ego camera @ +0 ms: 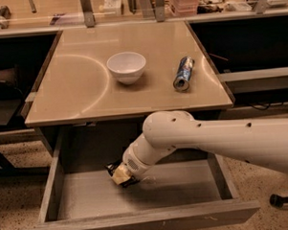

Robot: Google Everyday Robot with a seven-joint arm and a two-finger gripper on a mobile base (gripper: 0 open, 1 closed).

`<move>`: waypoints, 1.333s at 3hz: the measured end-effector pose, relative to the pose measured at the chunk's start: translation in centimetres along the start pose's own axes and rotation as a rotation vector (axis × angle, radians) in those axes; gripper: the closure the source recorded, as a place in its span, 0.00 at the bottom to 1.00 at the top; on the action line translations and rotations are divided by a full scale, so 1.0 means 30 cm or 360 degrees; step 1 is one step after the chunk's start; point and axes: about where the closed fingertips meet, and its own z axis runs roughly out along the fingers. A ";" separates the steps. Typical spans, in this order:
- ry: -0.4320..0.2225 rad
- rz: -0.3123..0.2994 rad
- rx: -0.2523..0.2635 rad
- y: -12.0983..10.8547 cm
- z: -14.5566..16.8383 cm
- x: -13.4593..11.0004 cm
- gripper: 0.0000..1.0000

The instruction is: Place rxbar chocolate into top drawer

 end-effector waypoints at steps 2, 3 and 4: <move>0.0023 0.0046 -0.0015 -0.060 0.074 0.039 1.00; 0.0024 0.0046 -0.0015 -0.060 0.075 0.039 0.81; 0.0024 0.0046 -0.0015 -0.060 0.075 0.039 0.58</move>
Offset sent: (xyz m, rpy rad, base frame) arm 0.0139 -0.0097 -0.0413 -0.0091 0.0452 -0.0243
